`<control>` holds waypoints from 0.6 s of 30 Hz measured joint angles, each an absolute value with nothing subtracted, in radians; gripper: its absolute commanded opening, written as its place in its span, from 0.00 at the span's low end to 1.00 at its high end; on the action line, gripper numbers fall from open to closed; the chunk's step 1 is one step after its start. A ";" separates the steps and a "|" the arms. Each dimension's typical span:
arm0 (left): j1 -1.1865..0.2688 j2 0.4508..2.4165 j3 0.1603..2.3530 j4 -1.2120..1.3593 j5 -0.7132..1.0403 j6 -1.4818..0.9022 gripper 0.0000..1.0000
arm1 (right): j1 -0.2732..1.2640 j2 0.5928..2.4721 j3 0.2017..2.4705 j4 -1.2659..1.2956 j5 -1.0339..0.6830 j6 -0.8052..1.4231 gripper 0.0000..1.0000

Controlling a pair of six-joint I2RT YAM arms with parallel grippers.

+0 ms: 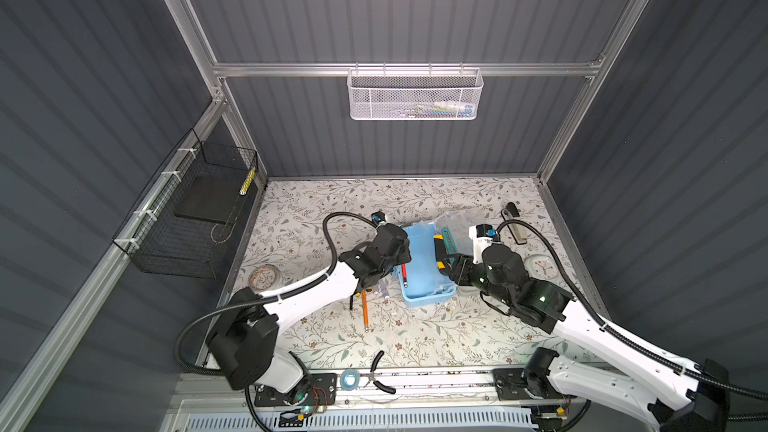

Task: Pack the tool kit
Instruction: 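Lift the red-handled hex key with the left gripper and carry it over the box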

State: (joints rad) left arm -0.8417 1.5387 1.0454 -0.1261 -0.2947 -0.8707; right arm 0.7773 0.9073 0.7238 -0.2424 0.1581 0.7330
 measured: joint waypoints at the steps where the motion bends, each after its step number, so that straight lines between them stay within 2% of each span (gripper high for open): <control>1: -0.846 1.568 1.058 -0.121 -0.295 -0.878 0.00 | 0.773 0.894 0.715 -0.252 0.160 0.733 0.50; 7: -0.865 1.713 1.118 -0.114 -0.312 -0.929 0.00 | 0.764 0.844 0.682 -0.288 0.161 0.733 0.50; 18: -0.872 1.830 1.153 -0.133 -0.333 -0.973 0.00 | 0.756 0.821 0.639 -0.301 0.159 0.735 0.52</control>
